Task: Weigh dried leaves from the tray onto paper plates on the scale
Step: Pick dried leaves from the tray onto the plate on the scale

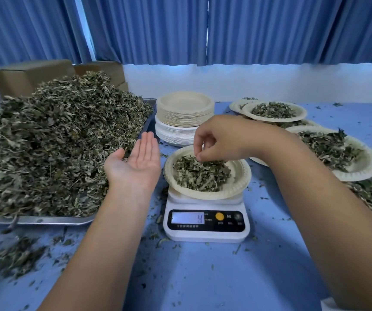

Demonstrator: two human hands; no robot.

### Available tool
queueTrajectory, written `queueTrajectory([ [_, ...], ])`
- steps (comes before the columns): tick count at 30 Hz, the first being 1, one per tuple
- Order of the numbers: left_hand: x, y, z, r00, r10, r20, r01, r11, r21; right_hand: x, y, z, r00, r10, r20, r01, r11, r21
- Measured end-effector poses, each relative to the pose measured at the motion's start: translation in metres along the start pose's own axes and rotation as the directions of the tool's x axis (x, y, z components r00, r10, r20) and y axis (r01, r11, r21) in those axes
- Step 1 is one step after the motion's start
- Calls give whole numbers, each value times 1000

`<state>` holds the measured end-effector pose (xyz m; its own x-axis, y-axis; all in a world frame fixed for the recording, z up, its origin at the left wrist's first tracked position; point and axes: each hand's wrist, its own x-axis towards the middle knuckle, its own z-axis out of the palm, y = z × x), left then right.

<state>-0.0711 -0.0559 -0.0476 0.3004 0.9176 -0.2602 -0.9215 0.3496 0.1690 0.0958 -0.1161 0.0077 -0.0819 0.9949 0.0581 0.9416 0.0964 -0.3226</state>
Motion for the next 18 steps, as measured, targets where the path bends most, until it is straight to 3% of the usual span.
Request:
queueTrajectory([
  [5,2,1,0,1000,-4,-5,4,1000,7,0,-5,0,1000,28,9,-29,995,101],
  [11,2,0,-1,1000,-6,-1,6,1000,7,0,-7,11,975,95,200,-122,984,127],
  [18,2,0,-1,1000,-9,-5,10,1000,9,0,-8,4,998,33,57,-38,995,88],
])
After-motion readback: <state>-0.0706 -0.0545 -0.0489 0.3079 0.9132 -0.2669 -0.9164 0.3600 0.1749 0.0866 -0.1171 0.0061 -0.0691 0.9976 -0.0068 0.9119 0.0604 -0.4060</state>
